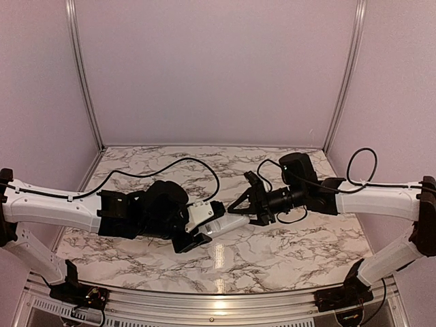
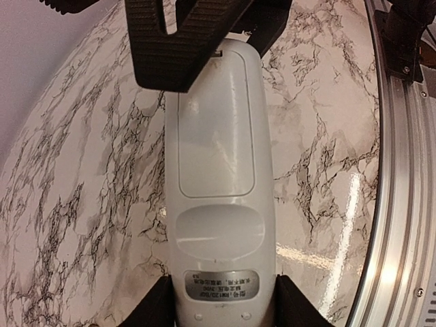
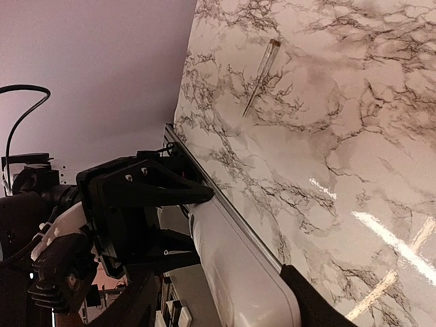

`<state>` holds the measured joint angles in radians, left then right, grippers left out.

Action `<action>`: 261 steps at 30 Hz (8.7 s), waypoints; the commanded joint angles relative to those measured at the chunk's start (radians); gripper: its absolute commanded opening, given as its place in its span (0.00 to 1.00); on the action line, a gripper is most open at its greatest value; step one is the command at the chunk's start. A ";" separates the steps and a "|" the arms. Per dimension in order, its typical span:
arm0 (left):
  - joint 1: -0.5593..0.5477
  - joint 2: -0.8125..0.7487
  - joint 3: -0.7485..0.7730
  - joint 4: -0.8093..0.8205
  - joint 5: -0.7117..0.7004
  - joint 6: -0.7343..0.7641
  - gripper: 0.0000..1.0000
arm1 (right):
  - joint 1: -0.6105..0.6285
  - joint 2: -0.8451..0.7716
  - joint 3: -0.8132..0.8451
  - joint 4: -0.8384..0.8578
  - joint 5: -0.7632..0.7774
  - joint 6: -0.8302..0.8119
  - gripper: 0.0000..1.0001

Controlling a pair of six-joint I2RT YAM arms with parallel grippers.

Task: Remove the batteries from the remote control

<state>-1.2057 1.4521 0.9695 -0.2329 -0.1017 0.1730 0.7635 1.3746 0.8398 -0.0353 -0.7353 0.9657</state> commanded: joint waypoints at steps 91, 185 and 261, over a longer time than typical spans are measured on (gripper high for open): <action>0.576 -0.037 0.134 0.468 0.921 -1.108 0.82 | -0.133 0.017 0.179 0.455 -0.027 0.056 0.07; 0.462 0.160 0.274 0.377 0.706 -1.110 0.00 | -0.096 -0.017 0.572 -0.467 0.337 -0.345 0.97; 0.396 0.217 0.350 0.258 0.577 -1.122 0.00 | -0.026 0.073 0.536 -0.422 0.416 -0.330 0.86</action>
<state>-0.8005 1.6512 1.2812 -0.0338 0.4549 -0.9428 0.7322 1.4345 1.3407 -0.4625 -0.3286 0.6456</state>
